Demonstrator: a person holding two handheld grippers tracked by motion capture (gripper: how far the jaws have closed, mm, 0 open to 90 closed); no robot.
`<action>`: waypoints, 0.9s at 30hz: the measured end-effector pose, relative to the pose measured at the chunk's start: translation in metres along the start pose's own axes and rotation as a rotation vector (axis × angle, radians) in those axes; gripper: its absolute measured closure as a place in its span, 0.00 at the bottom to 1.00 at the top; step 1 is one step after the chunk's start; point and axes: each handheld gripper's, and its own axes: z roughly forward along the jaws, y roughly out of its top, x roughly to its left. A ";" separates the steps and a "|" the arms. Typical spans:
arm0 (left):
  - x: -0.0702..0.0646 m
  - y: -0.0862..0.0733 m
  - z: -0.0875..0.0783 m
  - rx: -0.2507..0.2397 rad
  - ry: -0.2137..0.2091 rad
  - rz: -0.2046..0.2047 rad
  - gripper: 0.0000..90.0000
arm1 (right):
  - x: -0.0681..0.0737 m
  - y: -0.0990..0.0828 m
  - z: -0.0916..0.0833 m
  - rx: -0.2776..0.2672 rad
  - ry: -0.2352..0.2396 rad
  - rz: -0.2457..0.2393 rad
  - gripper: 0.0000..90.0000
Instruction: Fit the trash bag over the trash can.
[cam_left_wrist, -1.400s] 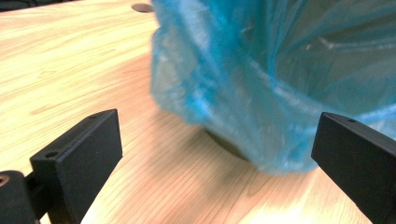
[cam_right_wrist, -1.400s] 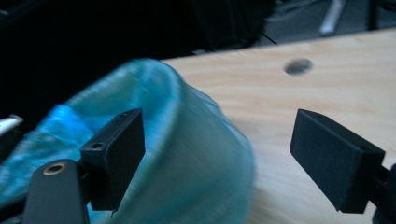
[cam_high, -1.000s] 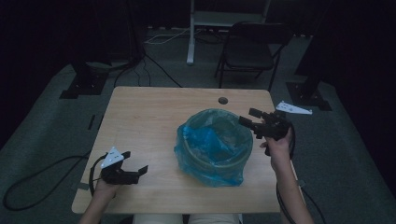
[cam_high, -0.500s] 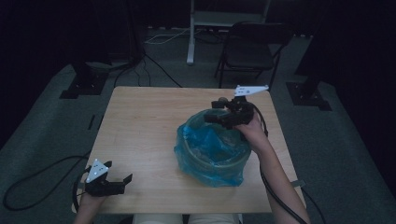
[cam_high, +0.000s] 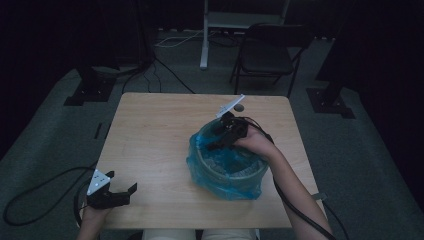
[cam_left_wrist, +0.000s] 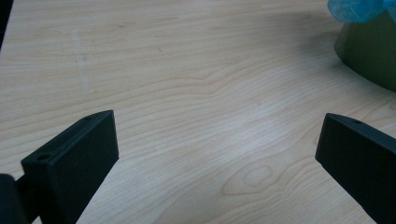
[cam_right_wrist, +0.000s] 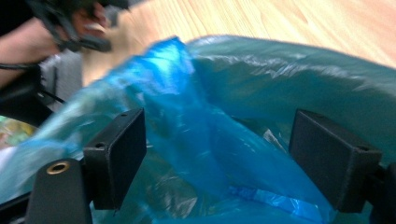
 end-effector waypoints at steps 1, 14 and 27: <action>0.000 0.000 0.000 -0.001 0.001 0.002 0.00 | 0.000 0.002 0.004 0.021 -0.008 -0.010 0.21; 0.001 -0.001 -0.002 -0.008 0.020 0.003 0.00 | 0.011 -0.001 0.050 0.324 -0.061 -0.113 0.20; 0.003 -0.004 0.001 0.010 0.029 -0.002 0.00 | 0.008 0.006 0.012 0.155 -0.121 -0.022 0.20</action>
